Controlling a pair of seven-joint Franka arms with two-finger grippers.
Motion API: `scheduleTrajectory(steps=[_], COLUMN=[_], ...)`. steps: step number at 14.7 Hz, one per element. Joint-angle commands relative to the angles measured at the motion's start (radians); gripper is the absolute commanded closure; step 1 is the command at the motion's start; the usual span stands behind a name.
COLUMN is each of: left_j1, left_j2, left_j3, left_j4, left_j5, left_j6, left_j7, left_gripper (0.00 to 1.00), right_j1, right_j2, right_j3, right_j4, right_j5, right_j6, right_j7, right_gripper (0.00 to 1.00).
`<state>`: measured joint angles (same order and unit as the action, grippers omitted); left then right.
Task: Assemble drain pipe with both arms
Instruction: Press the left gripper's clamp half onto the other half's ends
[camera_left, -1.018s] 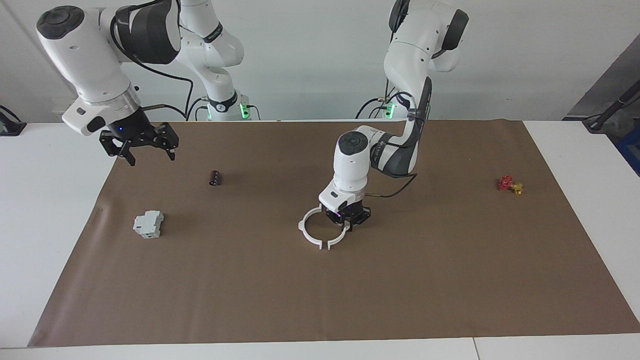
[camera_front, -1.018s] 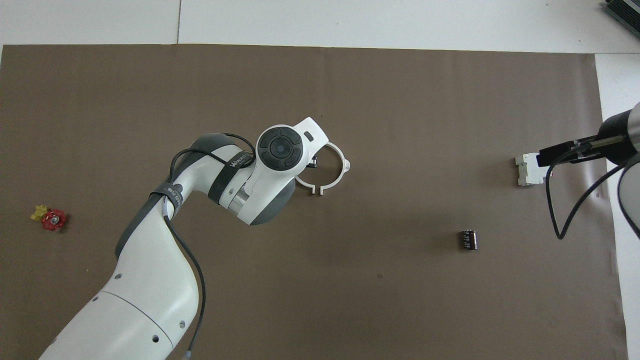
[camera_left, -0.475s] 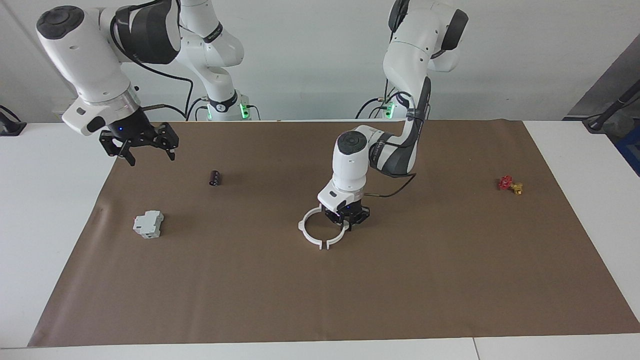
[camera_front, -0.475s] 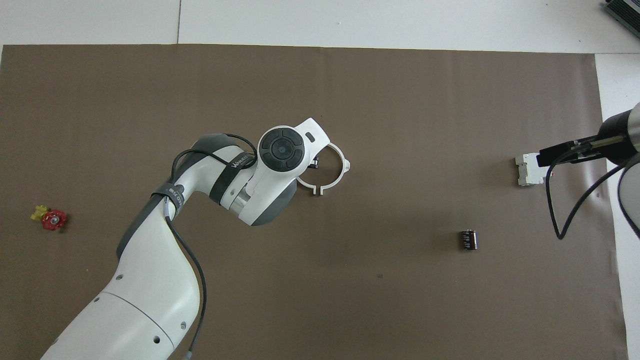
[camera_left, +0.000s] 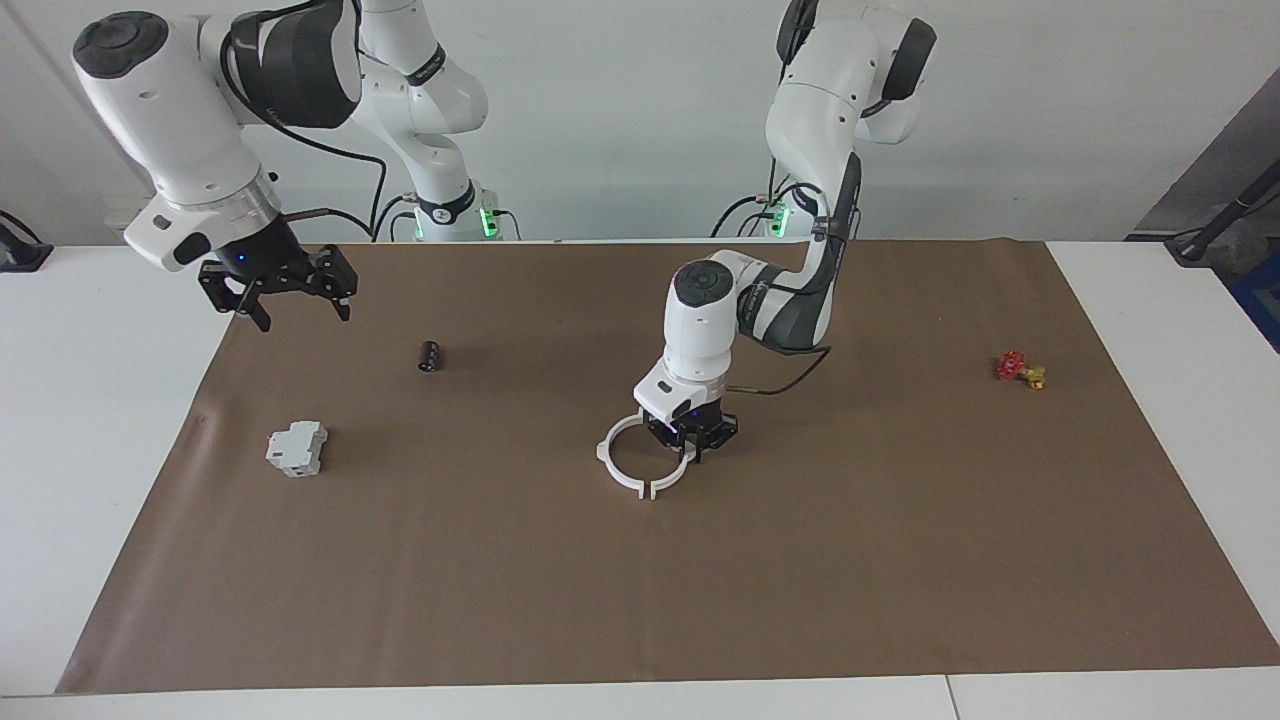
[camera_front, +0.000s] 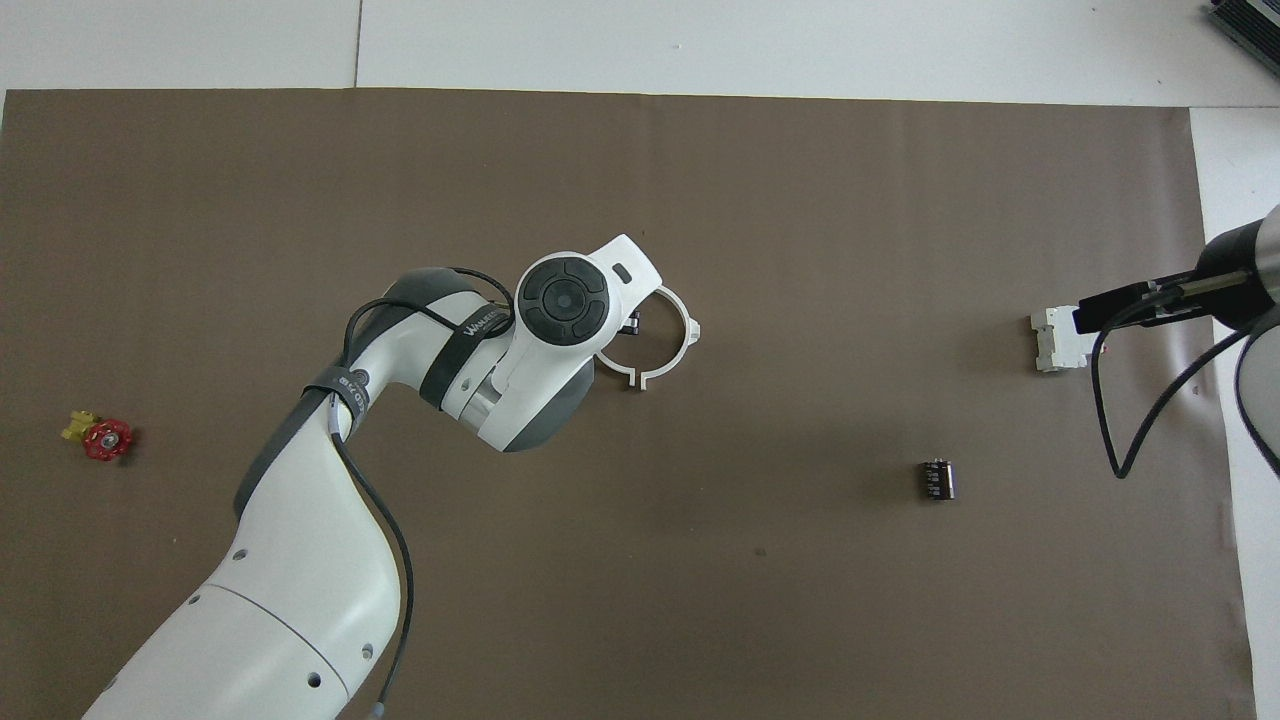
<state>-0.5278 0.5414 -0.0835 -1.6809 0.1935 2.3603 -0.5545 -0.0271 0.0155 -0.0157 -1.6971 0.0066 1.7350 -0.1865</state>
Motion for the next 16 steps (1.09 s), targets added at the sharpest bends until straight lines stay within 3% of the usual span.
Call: scheduleTrajectory(steps=[1,16], left_j1=[-0.018,-0.021], left_j2=[0.022,0.028], left_j3=[0.019,0.018], left_j4=[0.029,0.027], left_j5=[0.004,0.001], left_j6=[0.010,0.025], left_j7=[-0.007,-0.010], left_gripper=[1.00,1.00], right_j1=[-0.014,-0.014], right_j2=[-0.006,-0.005], right_j3=[0.005,0.005], right_j4=[-0.012,-0.012], right_j5=[0.020,0.020], right_j6=[0.015,0.017], right_j7=[-0.034,-0.034], right_gripper=[0.00,0.00])
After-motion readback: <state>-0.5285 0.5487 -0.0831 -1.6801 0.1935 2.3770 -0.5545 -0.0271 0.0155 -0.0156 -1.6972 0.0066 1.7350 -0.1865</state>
